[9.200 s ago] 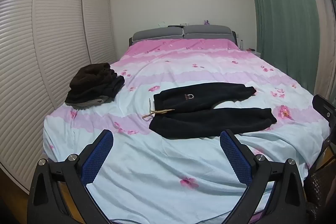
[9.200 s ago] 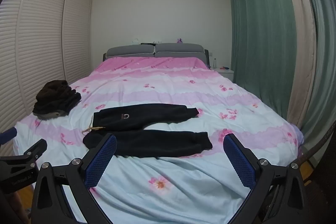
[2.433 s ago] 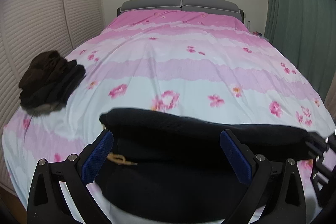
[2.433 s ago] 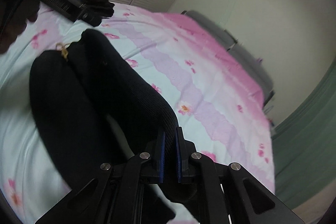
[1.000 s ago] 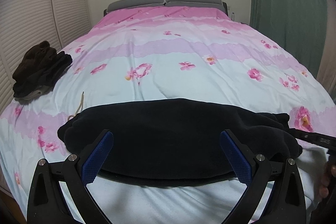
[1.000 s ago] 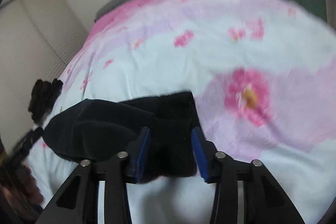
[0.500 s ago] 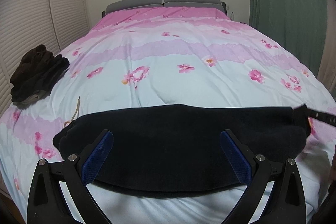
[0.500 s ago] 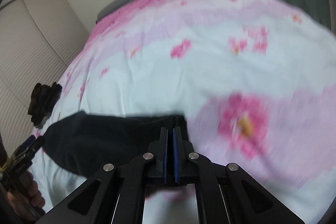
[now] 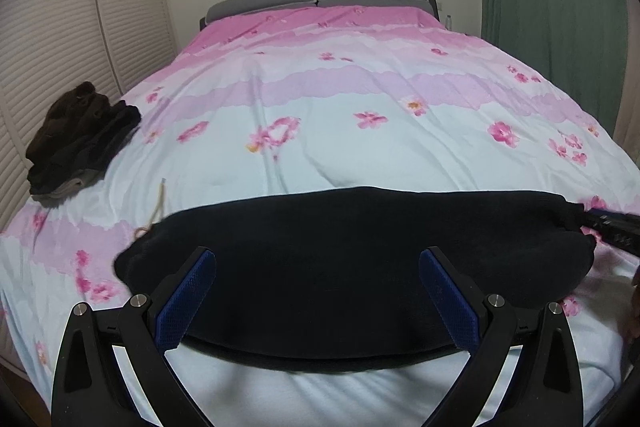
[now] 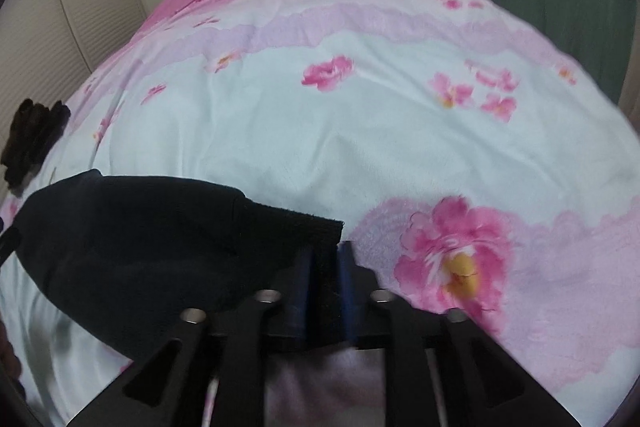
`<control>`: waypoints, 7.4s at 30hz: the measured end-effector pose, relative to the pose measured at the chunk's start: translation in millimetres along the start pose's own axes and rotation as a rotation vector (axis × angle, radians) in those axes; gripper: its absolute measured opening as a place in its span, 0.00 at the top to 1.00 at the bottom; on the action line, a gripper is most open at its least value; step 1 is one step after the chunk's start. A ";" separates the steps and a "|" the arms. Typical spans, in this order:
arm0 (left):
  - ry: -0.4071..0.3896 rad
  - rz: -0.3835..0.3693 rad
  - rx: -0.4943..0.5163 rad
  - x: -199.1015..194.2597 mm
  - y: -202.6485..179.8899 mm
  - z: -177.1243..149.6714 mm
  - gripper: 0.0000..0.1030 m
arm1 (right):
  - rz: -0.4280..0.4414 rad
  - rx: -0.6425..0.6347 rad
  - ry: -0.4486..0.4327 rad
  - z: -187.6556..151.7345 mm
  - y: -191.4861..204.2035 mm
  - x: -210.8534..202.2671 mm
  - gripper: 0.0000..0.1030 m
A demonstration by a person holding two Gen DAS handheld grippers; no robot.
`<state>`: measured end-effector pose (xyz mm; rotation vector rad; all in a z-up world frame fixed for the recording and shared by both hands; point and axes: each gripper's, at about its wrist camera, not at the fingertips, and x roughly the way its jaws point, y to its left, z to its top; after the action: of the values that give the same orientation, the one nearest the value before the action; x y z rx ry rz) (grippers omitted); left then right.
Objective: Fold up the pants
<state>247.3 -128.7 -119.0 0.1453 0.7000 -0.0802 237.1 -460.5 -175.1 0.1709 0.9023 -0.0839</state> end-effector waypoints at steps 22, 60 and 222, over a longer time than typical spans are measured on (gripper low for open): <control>0.082 0.028 -0.197 -0.2 187.7 -38.6 0.00 | 0.110 -0.194 -0.303 -52.0 235.1 -112.2 0.28; 0.105 0.062 -0.143 40.1 157.0 -63.9 0.14 | 0.085 -0.133 -0.201 -60.0 218.2 -97.4 0.28; 0.046 -0.212 -0.722 92.4 195.1 -89.5 0.32 | 0.852 -1.230 0.895 92.4 509.7 165.7 0.32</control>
<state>284.7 75.9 -225.6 -0.6207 0.7506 -0.0228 484.4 23.6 -192.0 -0.6184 1.5302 1.4152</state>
